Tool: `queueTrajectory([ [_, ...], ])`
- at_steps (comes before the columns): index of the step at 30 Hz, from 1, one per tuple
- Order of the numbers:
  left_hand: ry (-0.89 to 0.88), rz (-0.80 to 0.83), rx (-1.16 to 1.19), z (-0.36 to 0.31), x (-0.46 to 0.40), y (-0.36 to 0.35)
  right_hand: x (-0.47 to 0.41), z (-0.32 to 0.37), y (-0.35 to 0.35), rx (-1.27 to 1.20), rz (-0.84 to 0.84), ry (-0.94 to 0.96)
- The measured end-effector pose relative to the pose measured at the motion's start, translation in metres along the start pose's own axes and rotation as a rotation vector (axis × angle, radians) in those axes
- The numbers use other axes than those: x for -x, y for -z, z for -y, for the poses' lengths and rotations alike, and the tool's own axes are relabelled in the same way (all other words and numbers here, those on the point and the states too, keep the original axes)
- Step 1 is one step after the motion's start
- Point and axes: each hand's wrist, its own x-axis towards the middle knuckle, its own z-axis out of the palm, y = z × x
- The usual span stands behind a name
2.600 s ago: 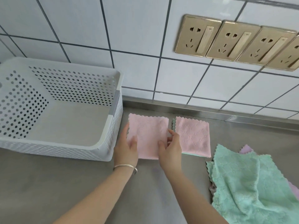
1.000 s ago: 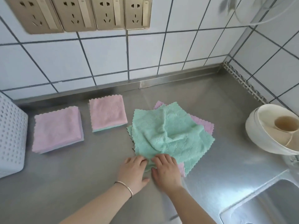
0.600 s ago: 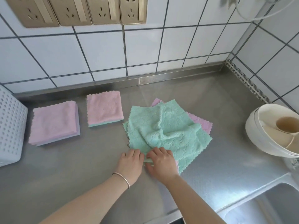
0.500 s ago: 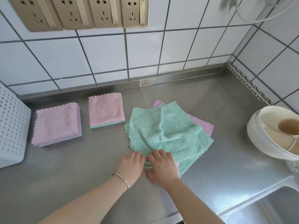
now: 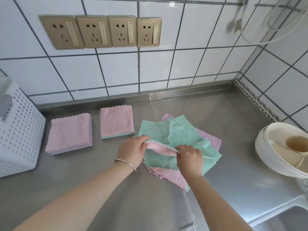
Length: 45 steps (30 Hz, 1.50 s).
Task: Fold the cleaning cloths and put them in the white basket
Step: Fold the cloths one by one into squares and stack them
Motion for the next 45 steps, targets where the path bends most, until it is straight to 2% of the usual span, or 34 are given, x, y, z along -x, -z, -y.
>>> queueTrajectory([
  [5,-0.036,-0.324,0.192,-0.013,-0.023,0.071,-0.044,-0.021,0.071,-0.073,-0.197,-0.042],
  [9,-0.026,-0.470,0.178,0.006,-0.023,0.139,-0.066,0.000,0.125,-0.240,-0.164,-0.059],
  [12,0.031,-0.493,0.116,0.039,-0.016,0.180,-0.083,0.042,0.147,-0.440,-0.111,-0.083],
  [18,0.164,-0.396,0.057,0.099,0.017,0.236,-0.094,0.126,0.147,-0.556,0.135,-0.051],
  [22,0.117,-0.327,0.076,0.121,0.063,0.270,-0.082,0.157,0.157,-0.541,0.189,0.074],
  [25,0.073,-0.231,0.133,0.137,0.109,0.281,-0.059,0.160,0.165,-0.476,0.413,0.203],
  [27,0.054,-0.118,0.091,0.142,0.142,0.281,-0.040,0.160,0.161,-0.420,0.586,0.243],
  [31,0.170,0.091,0.032,0.169,0.201,0.251,0.004,0.159,0.121,-0.393,0.927,0.184],
  [36,0.305,0.327,0.058,0.195,0.246,0.195,0.058,0.151,0.060,-0.242,1.171,0.167],
  [39,0.396,0.463,0.061,0.212,0.267,0.168,0.075,0.153,0.048,-0.182,1.306,0.157],
  [41,0.437,0.559,0.046,0.220,0.274,0.157,0.081,0.152,0.042,-0.143,1.369,0.146],
  [45,0.440,0.623,0.013,0.225,0.264,0.152,0.081,0.146,0.035,-0.170,1.314,0.064],
])
